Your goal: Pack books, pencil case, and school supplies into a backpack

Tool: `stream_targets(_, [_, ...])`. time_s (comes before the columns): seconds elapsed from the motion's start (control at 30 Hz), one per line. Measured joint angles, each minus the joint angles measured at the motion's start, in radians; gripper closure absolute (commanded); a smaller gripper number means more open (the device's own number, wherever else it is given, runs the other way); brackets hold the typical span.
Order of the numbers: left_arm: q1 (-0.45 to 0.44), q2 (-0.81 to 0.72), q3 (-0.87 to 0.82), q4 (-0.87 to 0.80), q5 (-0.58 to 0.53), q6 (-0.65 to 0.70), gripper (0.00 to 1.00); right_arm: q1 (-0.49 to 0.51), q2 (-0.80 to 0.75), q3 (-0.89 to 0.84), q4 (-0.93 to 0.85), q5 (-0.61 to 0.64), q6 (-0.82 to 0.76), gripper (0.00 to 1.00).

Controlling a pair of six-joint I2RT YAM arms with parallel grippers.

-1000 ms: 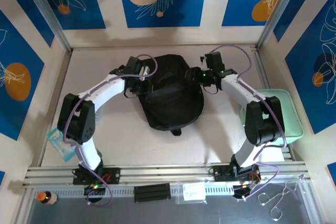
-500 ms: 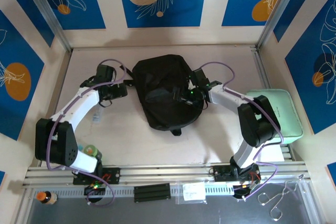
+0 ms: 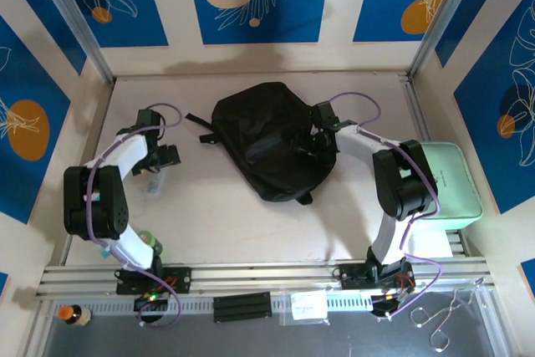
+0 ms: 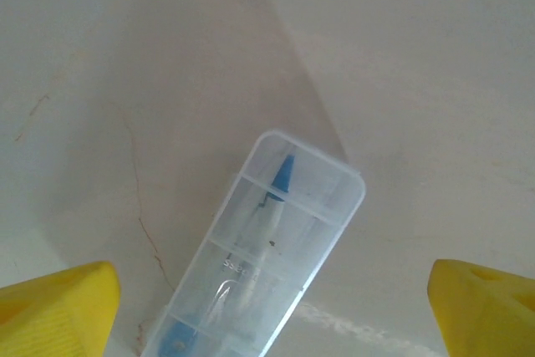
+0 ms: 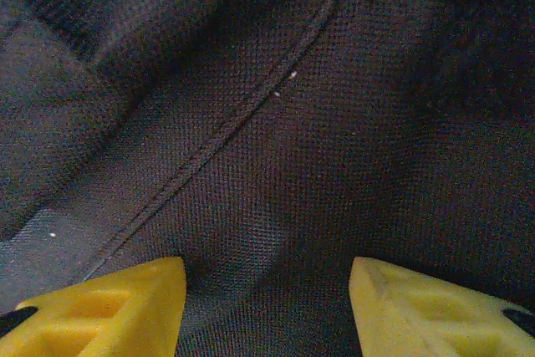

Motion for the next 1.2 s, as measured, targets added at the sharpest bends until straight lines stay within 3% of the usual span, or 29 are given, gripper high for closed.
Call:
stream_targets(0.33, [0.021, 0.149, 0.097, -0.044, 0.05, 0.092, 0.17, 0.016, -0.063, -0.004, -0.001, 0.002, -0.005, 0.43])
stream_targets(0.9, [0.076, 0.193, 0.124, -0.086, 0.117, 0.077, 0.57, 0.023, -0.133, -0.011, -0.002, 0.002, 0.021, 0.43])
stream_targets(1.2, [0.079, 0.175, 0.117, -0.074, 0.177, 0.074, 0.63, 0.031, -0.164, -0.057, 0.016, -0.008, 0.026, 0.4])
